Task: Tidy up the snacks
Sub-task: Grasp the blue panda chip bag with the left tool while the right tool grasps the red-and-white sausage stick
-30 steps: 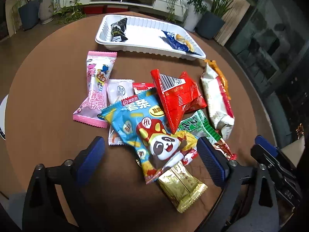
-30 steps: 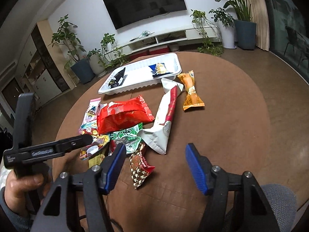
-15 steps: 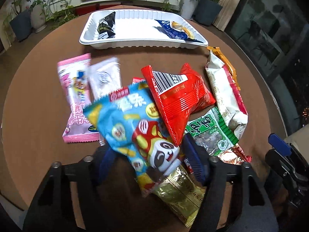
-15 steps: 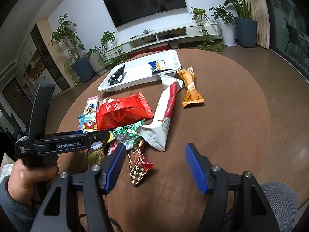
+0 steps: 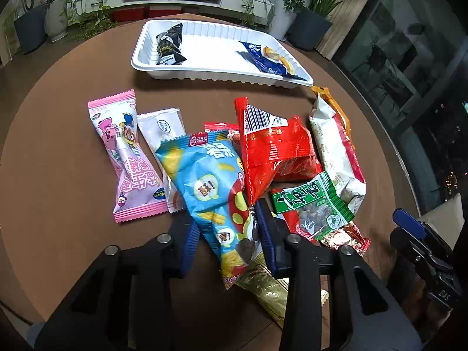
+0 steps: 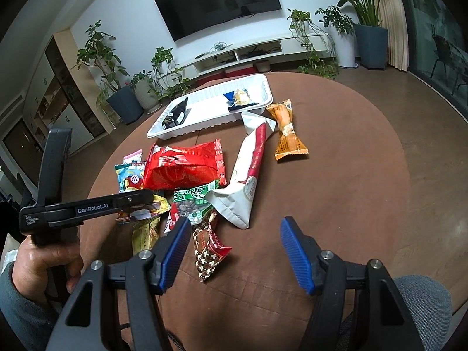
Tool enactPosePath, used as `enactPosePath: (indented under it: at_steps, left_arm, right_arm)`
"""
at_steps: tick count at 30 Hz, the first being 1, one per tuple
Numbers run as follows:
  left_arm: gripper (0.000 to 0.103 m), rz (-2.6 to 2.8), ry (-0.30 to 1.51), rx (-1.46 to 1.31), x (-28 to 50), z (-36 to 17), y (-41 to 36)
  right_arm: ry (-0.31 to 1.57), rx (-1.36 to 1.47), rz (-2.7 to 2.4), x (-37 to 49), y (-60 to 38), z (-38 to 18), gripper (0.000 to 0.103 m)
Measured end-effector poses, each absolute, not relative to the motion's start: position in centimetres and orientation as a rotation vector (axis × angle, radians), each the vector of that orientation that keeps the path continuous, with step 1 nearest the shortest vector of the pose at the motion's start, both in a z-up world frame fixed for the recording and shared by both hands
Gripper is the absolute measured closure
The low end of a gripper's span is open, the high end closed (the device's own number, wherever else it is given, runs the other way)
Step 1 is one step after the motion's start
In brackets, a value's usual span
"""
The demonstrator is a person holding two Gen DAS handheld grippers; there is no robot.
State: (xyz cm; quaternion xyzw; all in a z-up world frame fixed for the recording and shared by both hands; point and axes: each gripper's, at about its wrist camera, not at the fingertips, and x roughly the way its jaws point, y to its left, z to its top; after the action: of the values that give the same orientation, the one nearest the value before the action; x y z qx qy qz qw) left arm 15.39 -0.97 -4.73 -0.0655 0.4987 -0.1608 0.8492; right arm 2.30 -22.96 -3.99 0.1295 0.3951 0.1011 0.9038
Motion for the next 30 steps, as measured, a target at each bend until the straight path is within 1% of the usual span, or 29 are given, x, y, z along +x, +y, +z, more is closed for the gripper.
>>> enactPosePath:
  at_steps: [4, 20, 30]
  left_arm:
    - [0.072, -0.355, 1.041, -0.158, 15.0, -4.5, -0.6]
    - [0.072, -0.403, 1.005, -0.288, 11.8, -4.0, 3.0]
    - [0.072, -0.441, 1.006, -0.345, 8.8, -4.5, 4.5]
  right_arm:
    - [0.822, 0.265, 0.214, 2.2, -22.7, -3.9, 0.037]
    - [0.818, 0.287, 0.205, 4.0, -23.8, -2.9, 0.038]
    - [0.969, 0.318, 0.208, 10.5, -22.7, -4.7, 0.039]
